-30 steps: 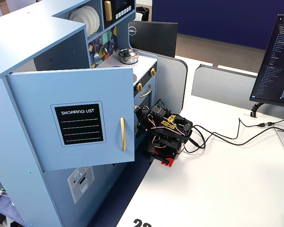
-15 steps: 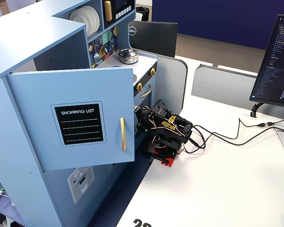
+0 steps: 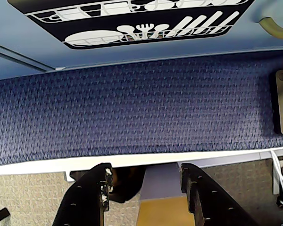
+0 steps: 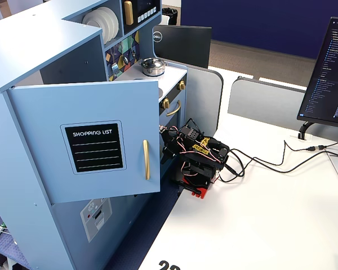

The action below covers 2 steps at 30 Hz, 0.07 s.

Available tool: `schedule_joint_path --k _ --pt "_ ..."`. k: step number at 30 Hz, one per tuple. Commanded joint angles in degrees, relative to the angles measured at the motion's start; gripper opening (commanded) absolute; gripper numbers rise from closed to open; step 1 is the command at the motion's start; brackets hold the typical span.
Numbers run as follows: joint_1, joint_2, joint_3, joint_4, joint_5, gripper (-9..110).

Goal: Pick up the green pineapple from the left cabinet and place it in the gray recipient

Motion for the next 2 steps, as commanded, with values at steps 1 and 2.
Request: schedule_joint_path --k 1,2 --pt "-0.8 -0.2 1.3 9.5 1.4 9" --pt "-0.8 -0.2 1.3 9.5 1.4 9"
